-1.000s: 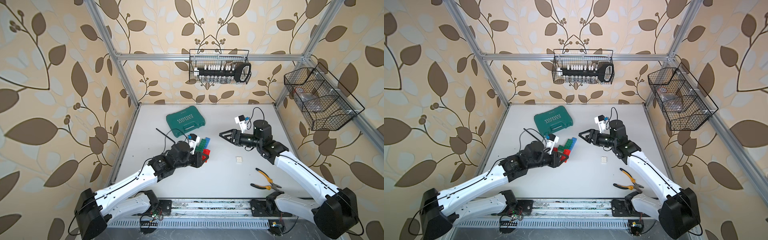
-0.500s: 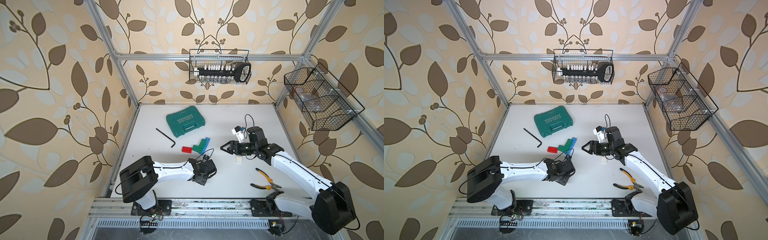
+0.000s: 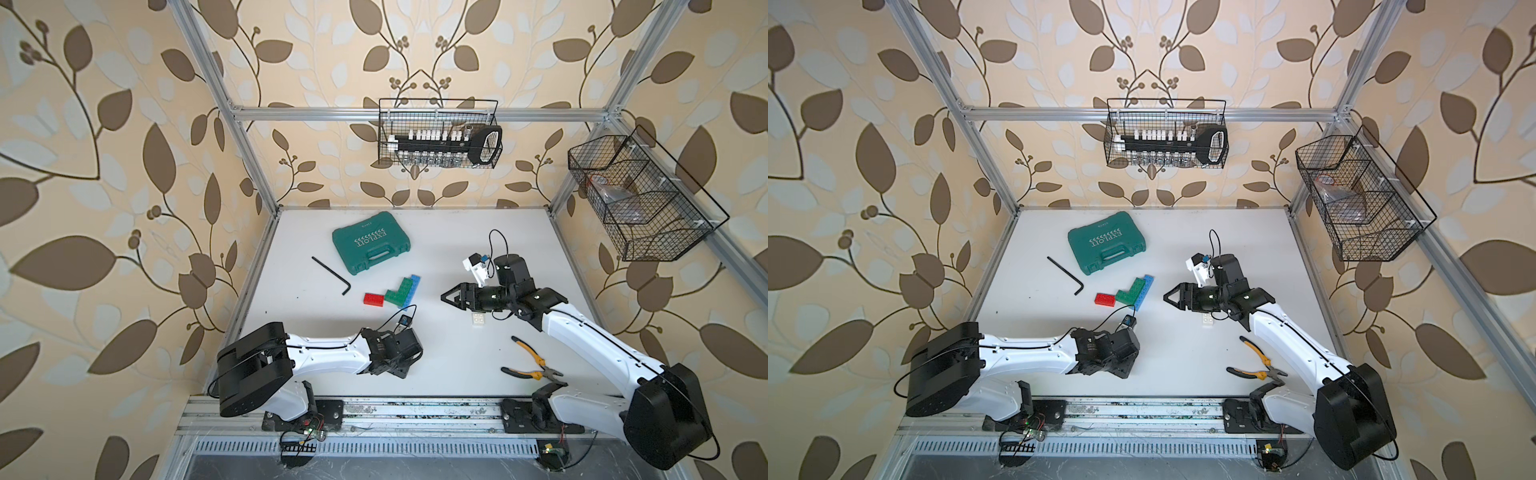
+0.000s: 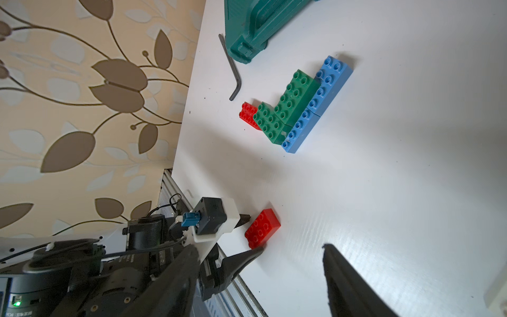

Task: Assemble a small pinwheel with lego
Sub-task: Adjust the lego brick at the center of the board, then pick up the lego brick from the center of the board.

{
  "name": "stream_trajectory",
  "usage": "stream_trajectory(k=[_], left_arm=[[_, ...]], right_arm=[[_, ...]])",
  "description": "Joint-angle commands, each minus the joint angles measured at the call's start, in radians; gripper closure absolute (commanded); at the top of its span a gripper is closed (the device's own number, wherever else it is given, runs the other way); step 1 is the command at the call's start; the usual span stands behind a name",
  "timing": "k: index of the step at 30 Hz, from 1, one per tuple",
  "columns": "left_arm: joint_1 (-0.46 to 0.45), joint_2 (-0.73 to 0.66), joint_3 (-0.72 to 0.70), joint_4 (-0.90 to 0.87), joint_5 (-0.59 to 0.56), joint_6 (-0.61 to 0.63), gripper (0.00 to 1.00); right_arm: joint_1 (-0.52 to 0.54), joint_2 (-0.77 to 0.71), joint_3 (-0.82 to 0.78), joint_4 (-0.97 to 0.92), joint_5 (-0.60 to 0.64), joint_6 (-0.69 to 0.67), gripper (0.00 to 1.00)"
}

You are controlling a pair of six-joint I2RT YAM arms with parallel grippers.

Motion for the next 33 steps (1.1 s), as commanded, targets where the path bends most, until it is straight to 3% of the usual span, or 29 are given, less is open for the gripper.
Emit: stream_trajectory(k=[1, 9, 18, 19, 22, 25, 28, 31, 33], left_arm=[[-0.031, -0.018, -0.011, 0.034, -0.034, -0.019, 0.44], [-0.048, -0.049, -0.037, 0.049, -0.106, -0.015, 0.50], [-0.048, -0.074, -0.077, 0.101, -0.104, 0.005, 0.56], [-0.048, -0.077, -0.085, 0.125, -0.096, 0.021, 0.59], [-0.048, -0.089, -0.091, 0.149, -0.098, 0.068, 0.82], [-0.045, -0.143, -0.081, 0.074, -0.184, 0.050, 0.82], [-0.006, -0.182, -0.081, 0.108, -0.173, 0.088, 0.83], [0.009, -0.155, -0.026, 0.096, -0.218, 0.140, 0.84], [0.056, -0.128, 0.003, 0.110, -0.183, 0.175, 0.84]], right_arm=[[-0.001, -0.016, -0.009, 0.005, -0.013, -0.009, 0.29], [-0.001, -0.009, -0.020, 0.026, -0.016, 0.002, 0.30], [-0.001, 0.012, -0.040, 0.057, -0.019, 0.010, 0.31], [-0.001, 0.018, -0.046, 0.070, -0.024, 0.011, 0.31], [-0.002, 0.052, -0.056, 0.105, -0.044, 0.007, 0.31], [-0.001, 0.096, -0.044, 0.133, -0.068, -0.001, 0.33], [-0.001, 0.162, -0.028, 0.181, -0.126, -0.020, 0.34], [-0.001, 0.248, 0.002, 0.240, -0.194, -0.019, 0.40], [-0.004, 0.307, 0.034, 0.256, -0.184, -0.020, 0.42]])
